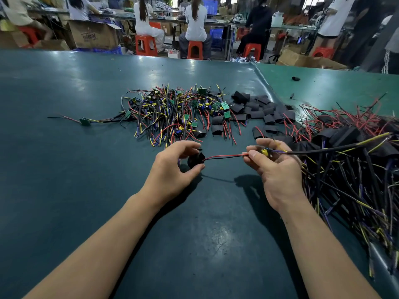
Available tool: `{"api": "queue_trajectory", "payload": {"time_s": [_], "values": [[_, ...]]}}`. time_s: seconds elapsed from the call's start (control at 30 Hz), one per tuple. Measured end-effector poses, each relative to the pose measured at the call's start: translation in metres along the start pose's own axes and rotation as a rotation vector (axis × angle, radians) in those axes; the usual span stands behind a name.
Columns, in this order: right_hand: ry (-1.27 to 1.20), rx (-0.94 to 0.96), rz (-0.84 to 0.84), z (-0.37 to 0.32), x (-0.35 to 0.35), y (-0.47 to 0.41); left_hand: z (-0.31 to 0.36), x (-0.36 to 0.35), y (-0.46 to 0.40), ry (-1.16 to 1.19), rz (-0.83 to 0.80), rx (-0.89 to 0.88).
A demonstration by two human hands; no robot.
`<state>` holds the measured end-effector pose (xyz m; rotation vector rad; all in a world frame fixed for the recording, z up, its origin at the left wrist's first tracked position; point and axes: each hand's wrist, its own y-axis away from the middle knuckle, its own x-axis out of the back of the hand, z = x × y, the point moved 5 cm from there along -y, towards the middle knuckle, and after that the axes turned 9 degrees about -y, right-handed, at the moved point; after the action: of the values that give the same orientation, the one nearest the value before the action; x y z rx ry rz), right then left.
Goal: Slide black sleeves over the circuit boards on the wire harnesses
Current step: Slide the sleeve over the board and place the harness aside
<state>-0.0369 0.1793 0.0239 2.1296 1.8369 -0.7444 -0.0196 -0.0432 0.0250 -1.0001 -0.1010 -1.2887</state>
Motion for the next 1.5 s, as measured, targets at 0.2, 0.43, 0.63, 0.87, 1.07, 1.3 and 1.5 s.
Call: {"api": "queue_trajectory", "payload": {"time_s": [0.2, 0.43, 0.63, 0.87, 1.07, 1.3, 1.5], "values": [[0.032, -0.162, -0.187, 0.017, -0.022, 0.014, 0.027, -0.008, 0.005, -0.235, -0.01, -0.301], [0.106, -0.161, -0.241, 0.02, -0.031, 0.019, 0.033, -0.006, 0.004, -0.162, 0.093, -0.372], [0.132, -0.189, -0.257, 0.026, -0.033, 0.024, 0.032, -0.004, 0.004, -0.023, 0.094, -0.349], [0.081, -0.231, -0.22, 0.026, -0.035, 0.025, 0.024, -0.007, 0.003, 0.102, 0.077, -0.272], [0.029, -0.217, -0.238, 0.025, -0.036, 0.024, 0.03, -0.006, 0.002, 0.138, 0.094, -0.341], [0.035, -0.266, -0.247, 0.025, -0.039, 0.026, 0.031, -0.006, 0.002, 0.099, 0.104, -0.348], [0.097, -0.289, -0.207, 0.025, -0.034, 0.027, 0.036, -0.008, 0.005, 0.029, 0.083, -0.411]]}}
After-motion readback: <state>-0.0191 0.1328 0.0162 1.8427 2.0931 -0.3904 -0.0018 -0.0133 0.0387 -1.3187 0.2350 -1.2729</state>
